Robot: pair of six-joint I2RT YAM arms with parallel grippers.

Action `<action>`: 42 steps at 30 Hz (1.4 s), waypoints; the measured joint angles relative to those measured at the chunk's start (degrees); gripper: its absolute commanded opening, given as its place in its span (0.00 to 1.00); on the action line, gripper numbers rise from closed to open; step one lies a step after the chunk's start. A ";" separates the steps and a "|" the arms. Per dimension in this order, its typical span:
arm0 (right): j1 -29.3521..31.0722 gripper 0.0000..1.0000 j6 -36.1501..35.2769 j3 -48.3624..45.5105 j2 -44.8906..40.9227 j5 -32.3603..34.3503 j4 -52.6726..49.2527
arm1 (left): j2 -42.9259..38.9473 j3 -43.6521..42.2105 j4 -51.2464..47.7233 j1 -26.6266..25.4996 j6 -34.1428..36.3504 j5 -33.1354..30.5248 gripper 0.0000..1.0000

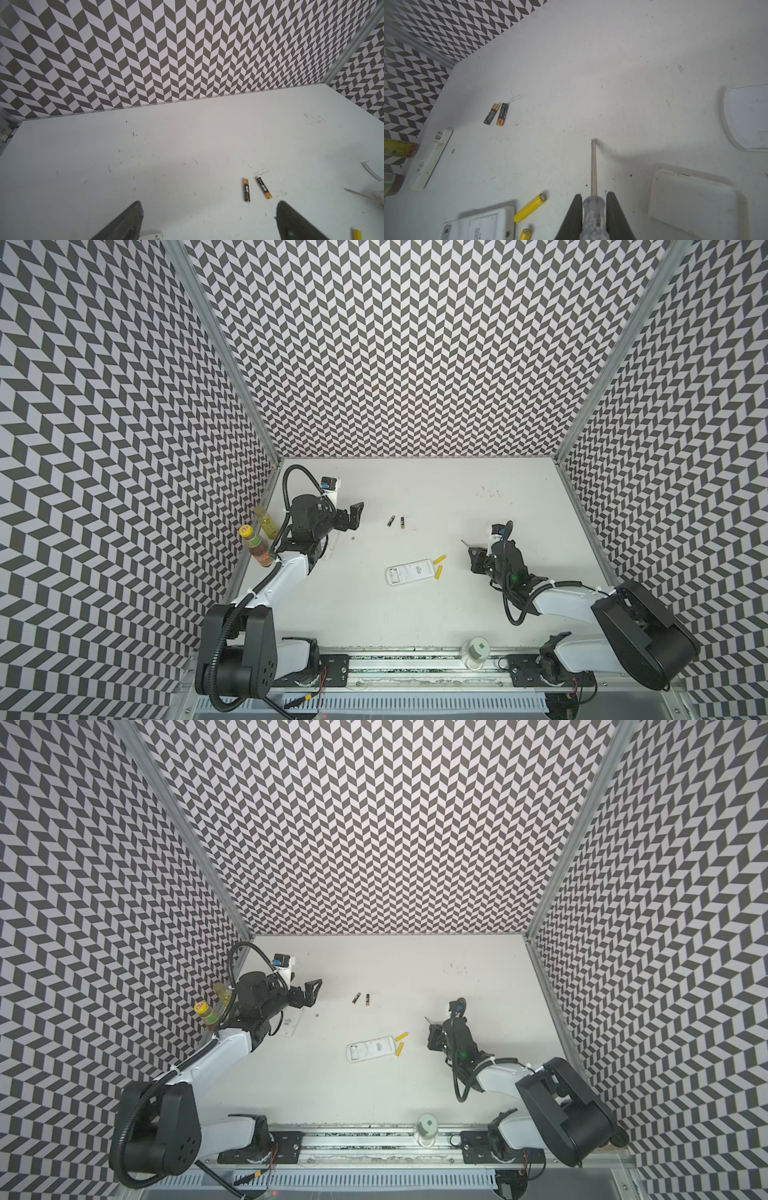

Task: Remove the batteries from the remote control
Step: 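Lower the screwdriver onto the table and open the right gripper while the left lifts away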

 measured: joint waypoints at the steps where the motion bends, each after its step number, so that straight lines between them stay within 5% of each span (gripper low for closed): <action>1: 0.00 0.23 0.00 -0.04 0.07 0.07 0.17 | 0.00 0.00 0.09 0.37 -0.17 0.20 1.00; 21: 0.35 0.47 -3.43 0.50 -3.43 0.76 -0.79 | -0.96 -1.51 2.14 5.20 -1.18 2.27 1.00; 30: 0.37 0.67 -8.81 0.98 -17.55 4.48 -5.75 | -0.96 -1.73 2.86 6.25 -0.79 2.47 1.00; 32: 0.39 0.96 -10.03 0.37 -22.03 6.38 -6.29 | -0.96 -2.08 3.32 6.51 -0.74 2.54 1.00; 33: 0.37 1.00 -10.71 -0.22 -24.04 7.30 -6.27 | -0.96 -2.23 3.37 6.60 -0.68 2.69 1.00; 42: 0.37 0.99 -18.60 -6.32 -39.58 15.19 -6.60 | -0.96 -3.23 3.93 7.43 0.72 4.44 1.00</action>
